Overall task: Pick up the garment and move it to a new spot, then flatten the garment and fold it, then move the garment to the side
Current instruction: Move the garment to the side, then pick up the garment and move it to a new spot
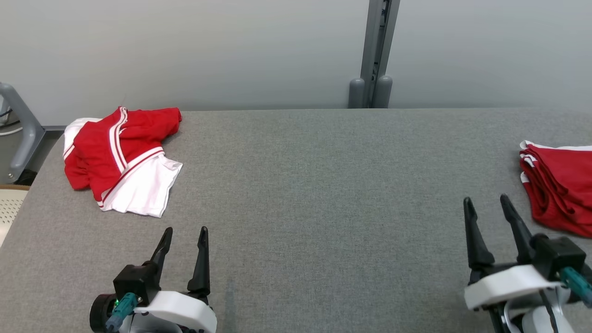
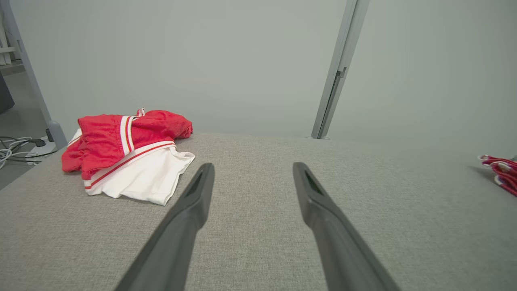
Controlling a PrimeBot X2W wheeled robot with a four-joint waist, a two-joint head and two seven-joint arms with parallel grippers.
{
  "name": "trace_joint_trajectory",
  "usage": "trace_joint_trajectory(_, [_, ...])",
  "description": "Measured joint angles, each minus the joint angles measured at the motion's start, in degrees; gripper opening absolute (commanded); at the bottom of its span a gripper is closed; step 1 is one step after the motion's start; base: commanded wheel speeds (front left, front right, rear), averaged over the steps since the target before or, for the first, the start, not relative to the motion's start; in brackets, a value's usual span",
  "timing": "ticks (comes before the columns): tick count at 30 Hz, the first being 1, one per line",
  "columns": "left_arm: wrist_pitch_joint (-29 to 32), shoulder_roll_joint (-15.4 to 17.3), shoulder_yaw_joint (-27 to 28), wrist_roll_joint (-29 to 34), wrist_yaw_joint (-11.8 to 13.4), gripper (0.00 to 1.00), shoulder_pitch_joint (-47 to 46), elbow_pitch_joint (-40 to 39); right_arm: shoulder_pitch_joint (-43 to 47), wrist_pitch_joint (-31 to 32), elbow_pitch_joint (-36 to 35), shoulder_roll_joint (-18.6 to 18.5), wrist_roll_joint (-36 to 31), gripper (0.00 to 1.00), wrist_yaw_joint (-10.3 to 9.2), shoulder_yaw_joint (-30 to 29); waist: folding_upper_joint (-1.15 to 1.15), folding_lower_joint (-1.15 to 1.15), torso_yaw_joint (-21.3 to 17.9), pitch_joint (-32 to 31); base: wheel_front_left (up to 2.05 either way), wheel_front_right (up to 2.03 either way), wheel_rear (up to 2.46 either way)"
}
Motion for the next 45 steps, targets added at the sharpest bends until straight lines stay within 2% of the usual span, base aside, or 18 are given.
trace_joint_trajectory(7, [0.00,-0.37,0.12,1.07,-0.49,1.00,0.48,-0.30,4.44,0.01,-2.89,0.13,3.72,1.00,0.00,0.67,0.00,0.00,0.47,0.12,0.00,0.00,0.00])
trace_joint_trajectory(29, [0.00,-1.21,1.40,3.23,-1.45,1.00,0.12,0.38,4.85,0.08,-2.83,0.14,3.66,1.00,0.00,0.81,0.00,0.00,1.95,0.46,0.00,0.00,0.00])
trace_joint_trajectory(36, [0.00,-1.53,1.61,3.96,-1.48,1.00,-0.53,0.00,4.78,0.51,-3.50,0.12,3.09,1.00,0.00,0.71,0.00,0.00,6.30,0.94,0.00,0.00,0.00])
trace_joint_trajectory(45, [-0.02,-1.68,2.16,3.98,-1.89,1.00,-0.99,-0.21,4.71,1.03,-3.97,0.14,2.90,1.00,0.00,1.60,0.00,0.00,15.71,1.33,0.00,0.00,0.00])
